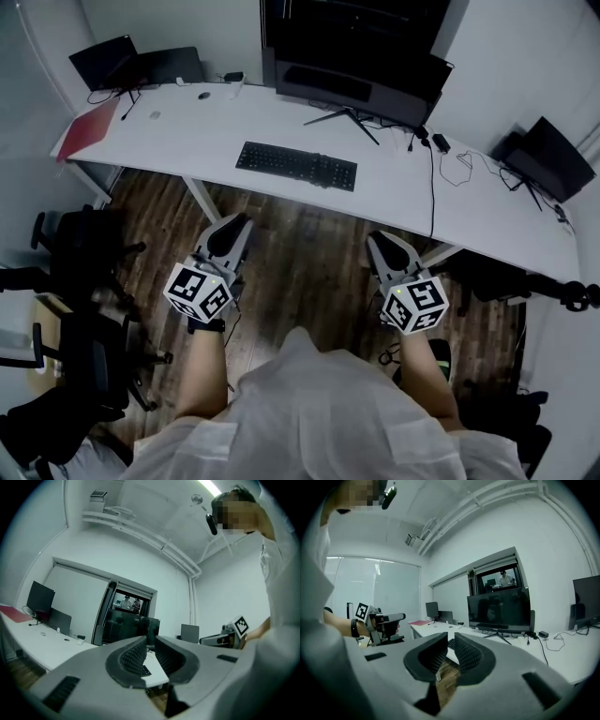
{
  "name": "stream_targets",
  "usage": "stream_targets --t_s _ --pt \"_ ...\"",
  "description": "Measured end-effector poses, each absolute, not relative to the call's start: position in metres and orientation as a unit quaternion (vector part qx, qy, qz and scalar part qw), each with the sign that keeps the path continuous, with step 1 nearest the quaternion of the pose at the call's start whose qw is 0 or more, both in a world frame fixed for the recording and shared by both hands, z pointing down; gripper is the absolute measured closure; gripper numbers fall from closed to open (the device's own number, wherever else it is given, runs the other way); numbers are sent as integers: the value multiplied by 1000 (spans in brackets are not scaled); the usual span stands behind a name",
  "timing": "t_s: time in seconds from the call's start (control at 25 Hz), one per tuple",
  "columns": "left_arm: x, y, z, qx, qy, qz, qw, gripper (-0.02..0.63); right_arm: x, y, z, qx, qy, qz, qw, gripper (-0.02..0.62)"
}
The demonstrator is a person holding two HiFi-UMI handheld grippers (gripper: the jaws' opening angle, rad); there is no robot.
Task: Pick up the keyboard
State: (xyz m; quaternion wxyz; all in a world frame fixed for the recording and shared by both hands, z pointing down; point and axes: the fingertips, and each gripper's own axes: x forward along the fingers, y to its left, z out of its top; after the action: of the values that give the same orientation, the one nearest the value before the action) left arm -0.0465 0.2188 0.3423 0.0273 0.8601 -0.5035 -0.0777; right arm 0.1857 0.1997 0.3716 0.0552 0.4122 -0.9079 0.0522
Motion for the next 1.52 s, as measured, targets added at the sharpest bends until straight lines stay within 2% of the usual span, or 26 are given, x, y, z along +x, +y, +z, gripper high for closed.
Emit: stream_targets --t_s 0.32,0.64,0.96,1.2,1.52 --pt "-79 209 361 869 -490 -61 36 574 159 193 375 432 -898 54 63 538" --pt "-71 180 370 881 -468 -43 50 574 169 170 389 445 -889 82 63 511" --pt "-60 103 381 880 -469 -36 66 568 174 105 412 451 -883 110 67 485" --pt "-44 23 377 882 -463 -41 73 503 194 37 416 454 -879 125 70 465" --pt "-44 -38 392 878 -471 -26 79 503 192 -23 439 442 -877 173 71 437"
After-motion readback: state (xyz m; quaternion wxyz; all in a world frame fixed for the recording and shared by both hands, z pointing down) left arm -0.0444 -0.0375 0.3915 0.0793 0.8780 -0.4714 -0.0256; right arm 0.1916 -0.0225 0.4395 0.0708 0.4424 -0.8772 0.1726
